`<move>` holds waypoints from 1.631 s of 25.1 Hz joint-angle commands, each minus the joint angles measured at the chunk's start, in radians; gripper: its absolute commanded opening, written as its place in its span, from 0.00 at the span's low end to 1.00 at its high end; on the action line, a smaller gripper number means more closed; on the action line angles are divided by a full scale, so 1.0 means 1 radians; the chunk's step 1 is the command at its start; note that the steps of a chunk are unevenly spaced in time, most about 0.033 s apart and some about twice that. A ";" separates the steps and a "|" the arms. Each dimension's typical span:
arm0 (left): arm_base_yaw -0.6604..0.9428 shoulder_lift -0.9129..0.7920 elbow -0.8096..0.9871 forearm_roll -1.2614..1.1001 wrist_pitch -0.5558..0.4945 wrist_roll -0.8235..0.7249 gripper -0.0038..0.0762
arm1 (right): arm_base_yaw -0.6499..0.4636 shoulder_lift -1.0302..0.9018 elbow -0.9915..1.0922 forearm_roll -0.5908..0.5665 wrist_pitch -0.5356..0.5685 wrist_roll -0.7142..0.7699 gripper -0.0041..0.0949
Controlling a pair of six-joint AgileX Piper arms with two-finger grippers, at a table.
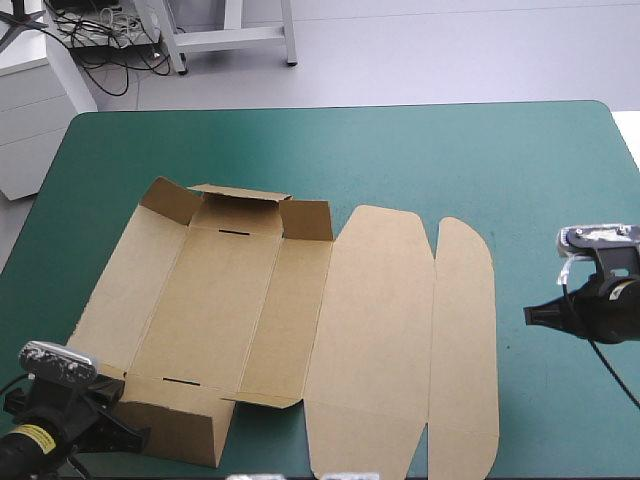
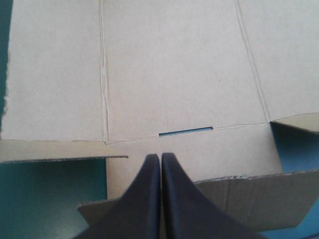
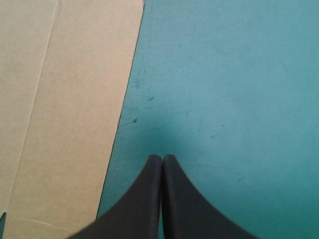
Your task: Fold the box
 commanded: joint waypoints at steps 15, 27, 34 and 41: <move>0.058 0.756 -0.788 0.167 -0.009 0.011 0.04 | -0.007 -0.099 0.055 0.044 -0.062 -0.027 0.02; 0.752 1.053 -1.037 -0.342 0.134 0.233 0.04 | -0.007 -0.099 0.055 0.037 -0.084 -0.034 0.02; 0.813 1.088 -1.010 -0.297 0.136 0.308 0.04 | -0.007 -0.099 0.055 0.045 -0.102 -0.041 0.02; 0.813 1.089 -1.010 -0.282 0.127 0.347 0.15 | -0.007 -0.099 0.055 0.046 -0.102 -0.041 0.02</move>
